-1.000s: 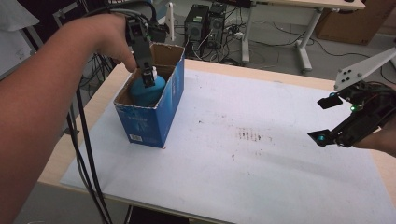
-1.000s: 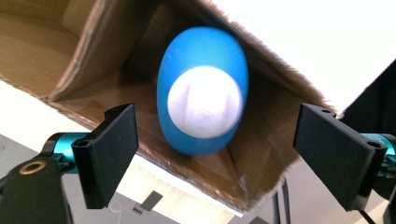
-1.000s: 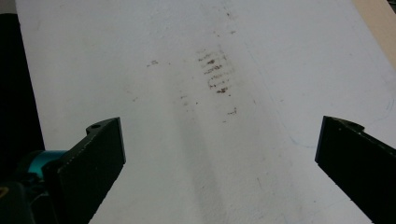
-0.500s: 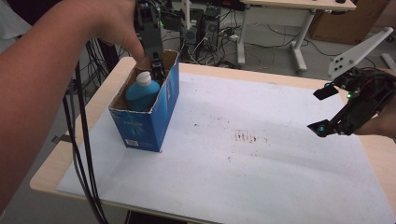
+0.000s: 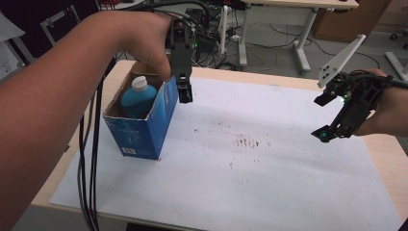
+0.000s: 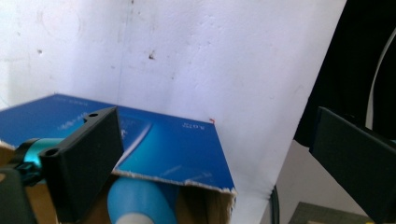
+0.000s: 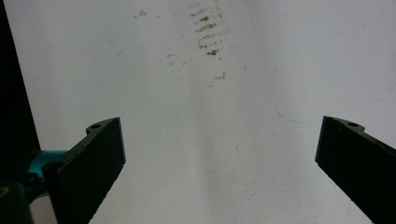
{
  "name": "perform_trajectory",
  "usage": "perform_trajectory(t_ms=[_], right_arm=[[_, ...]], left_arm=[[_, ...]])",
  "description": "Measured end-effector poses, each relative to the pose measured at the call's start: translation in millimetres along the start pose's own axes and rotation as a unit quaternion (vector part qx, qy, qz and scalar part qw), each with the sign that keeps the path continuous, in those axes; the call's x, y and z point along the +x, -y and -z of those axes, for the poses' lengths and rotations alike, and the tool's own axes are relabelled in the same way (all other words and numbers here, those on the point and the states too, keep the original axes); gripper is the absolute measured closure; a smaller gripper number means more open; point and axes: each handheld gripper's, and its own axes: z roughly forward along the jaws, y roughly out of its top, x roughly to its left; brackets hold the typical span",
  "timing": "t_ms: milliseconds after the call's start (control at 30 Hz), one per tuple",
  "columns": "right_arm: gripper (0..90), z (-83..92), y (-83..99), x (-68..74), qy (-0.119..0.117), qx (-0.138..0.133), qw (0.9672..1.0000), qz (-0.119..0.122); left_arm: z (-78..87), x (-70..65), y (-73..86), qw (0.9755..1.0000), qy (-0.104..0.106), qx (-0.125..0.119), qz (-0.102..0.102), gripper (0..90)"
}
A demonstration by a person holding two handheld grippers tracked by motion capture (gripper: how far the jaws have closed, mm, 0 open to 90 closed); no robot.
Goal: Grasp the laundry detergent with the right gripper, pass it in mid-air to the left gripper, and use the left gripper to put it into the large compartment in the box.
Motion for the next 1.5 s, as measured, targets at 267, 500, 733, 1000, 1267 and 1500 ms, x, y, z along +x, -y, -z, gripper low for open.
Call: perform_trajectory(t_ms=[267, 500, 733, 1000, 1267, 1500], right_arm=[[0.6, -2.3, -2.5, -0.9, -0.001, 0.031, 0.9995, 0.008], [0.6, -7.0, -2.0, -4.4, 0.001, 0.046, 0.9988, 0.015], [0.6, -9.2, 0.3, -6.7, 0.003, 0.051, 0.9986, 0.014], [0.6, -10.7, 0.5, -6.6, 0.004, 0.059, 0.9981, 0.016], [0.6, -12.5, 2.7, -6.7, 0.007, 0.06, 0.998, 0.018], [0.6, -14.2, 2.4, -4.8, 0.007, 0.065, 0.9977, 0.017]], left_arm=[[-8.9, -0.7, -13.6, 0.9997, 0.0, 0.002, -0.026, 1.6], [-10.6, -1.3, -17.0, 0.9994, 0.008, 0.003, -0.034, 1.6], [-14.4, -1.6, -20.5, 0.9993, 0.004, 0.007, -0.037, 1.6], [-17.5, -2.2, -23.5, 0.9992, 0.011, 0.007, -0.037, 1.6], [-18.8, -2.7, -25.2, 0.9991, 0.011, 0.009, -0.04, 1.6], [-20.0, -2.6, -26.6, 0.999, 0.01, 0.009, -0.043, 1.6]])
